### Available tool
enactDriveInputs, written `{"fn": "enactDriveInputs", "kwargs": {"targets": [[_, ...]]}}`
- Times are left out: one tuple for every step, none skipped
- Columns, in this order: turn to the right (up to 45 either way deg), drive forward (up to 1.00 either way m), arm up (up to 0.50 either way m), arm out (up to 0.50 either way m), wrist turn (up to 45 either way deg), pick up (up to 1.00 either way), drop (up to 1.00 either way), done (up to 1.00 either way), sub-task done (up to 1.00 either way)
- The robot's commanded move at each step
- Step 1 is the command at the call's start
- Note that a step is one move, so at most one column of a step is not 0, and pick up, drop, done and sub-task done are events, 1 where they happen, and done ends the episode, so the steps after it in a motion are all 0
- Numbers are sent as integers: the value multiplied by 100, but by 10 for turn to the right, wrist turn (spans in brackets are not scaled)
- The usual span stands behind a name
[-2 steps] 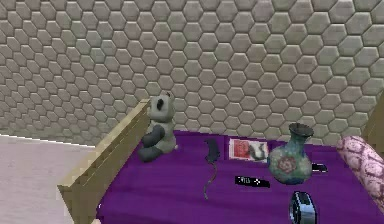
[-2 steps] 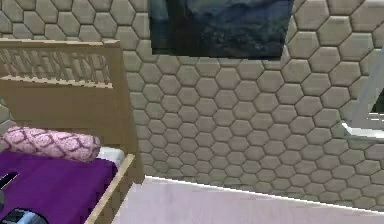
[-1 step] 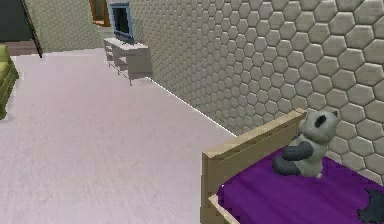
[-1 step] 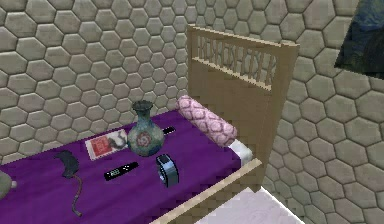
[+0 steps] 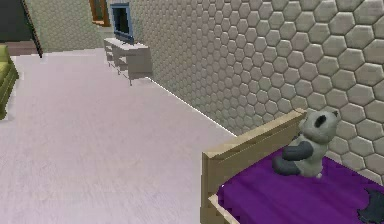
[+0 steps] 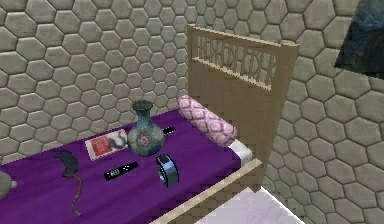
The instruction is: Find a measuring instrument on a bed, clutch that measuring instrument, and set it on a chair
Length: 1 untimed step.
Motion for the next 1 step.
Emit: {"fn": "enactDriveInputs", "kwargs": {"targets": [[0,0,4,0,0,0,0,0,0]]}}
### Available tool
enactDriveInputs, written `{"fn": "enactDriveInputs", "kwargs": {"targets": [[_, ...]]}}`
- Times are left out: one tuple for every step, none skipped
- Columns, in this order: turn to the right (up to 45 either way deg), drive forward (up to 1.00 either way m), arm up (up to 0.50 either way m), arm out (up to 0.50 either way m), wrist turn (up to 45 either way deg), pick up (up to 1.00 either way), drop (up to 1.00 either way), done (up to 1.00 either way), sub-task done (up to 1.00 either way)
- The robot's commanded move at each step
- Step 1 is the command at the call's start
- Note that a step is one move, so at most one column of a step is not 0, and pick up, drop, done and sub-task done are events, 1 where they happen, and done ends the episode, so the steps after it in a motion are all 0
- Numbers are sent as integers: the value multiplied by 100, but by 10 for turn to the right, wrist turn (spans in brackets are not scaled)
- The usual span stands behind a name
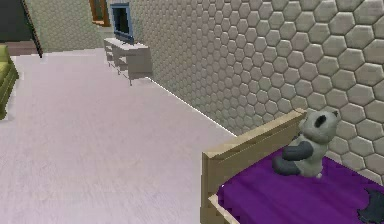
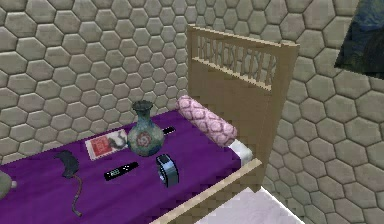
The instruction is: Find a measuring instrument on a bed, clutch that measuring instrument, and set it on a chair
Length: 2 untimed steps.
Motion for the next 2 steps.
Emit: {"fn": "enactDriveInputs", "kwargs": {"targets": [[0,0,0,50,0,0,0,0,0],[0,0,0,0,450,0,0,0,0]]}}
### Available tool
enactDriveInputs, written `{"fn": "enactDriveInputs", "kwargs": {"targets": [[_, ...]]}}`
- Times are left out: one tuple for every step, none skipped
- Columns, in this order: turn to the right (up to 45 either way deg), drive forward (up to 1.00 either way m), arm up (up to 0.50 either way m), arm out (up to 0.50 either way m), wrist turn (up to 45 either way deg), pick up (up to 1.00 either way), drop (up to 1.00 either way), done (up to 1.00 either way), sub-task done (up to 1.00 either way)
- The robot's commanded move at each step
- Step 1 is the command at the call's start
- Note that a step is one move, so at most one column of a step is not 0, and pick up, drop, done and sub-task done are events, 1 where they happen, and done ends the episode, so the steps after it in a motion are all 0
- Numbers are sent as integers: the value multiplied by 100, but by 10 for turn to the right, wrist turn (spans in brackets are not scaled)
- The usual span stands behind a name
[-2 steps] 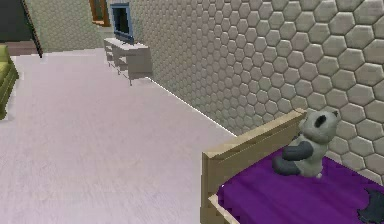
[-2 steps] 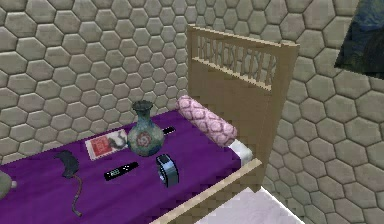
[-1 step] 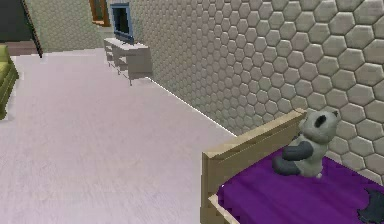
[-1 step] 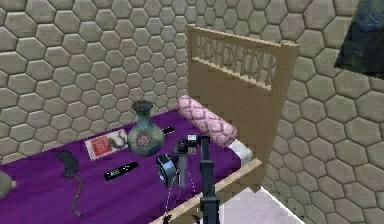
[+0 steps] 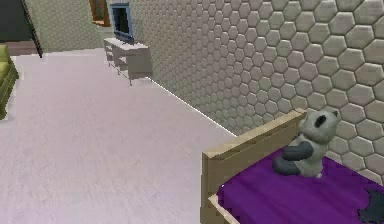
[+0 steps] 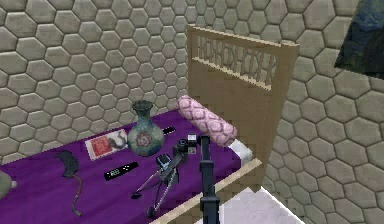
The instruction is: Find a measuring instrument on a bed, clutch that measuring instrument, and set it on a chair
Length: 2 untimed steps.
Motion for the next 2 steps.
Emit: {"fn": "enactDriveInputs", "kwargs": {"targets": [[0,0,0,0,450,0,0,0,0],[0,0,0,0,450,0,0,0,0]]}}
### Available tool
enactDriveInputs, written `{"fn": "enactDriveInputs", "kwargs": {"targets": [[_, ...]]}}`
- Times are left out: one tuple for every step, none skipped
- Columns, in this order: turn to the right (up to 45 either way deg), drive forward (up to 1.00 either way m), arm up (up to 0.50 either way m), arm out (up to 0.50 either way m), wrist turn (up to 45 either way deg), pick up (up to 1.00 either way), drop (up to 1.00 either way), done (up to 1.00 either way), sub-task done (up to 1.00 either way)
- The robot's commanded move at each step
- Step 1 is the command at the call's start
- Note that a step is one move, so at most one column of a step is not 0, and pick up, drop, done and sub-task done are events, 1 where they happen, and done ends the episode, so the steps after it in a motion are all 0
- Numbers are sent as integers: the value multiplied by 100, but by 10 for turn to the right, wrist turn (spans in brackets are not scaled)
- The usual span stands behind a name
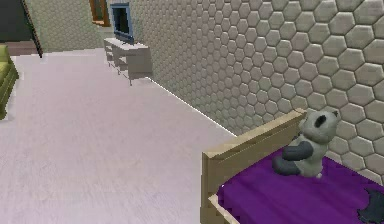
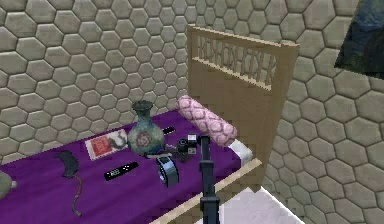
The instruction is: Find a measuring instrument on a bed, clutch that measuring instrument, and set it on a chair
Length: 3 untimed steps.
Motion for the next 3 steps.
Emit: {"fn": "enactDriveInputs", "kwargs": {"targets": [[0,0,0,0,90,0,0,0,0],[0,0,-30,0,0,0,0,0,0],[0,0,0,0,0,100,0,0,0]]}}
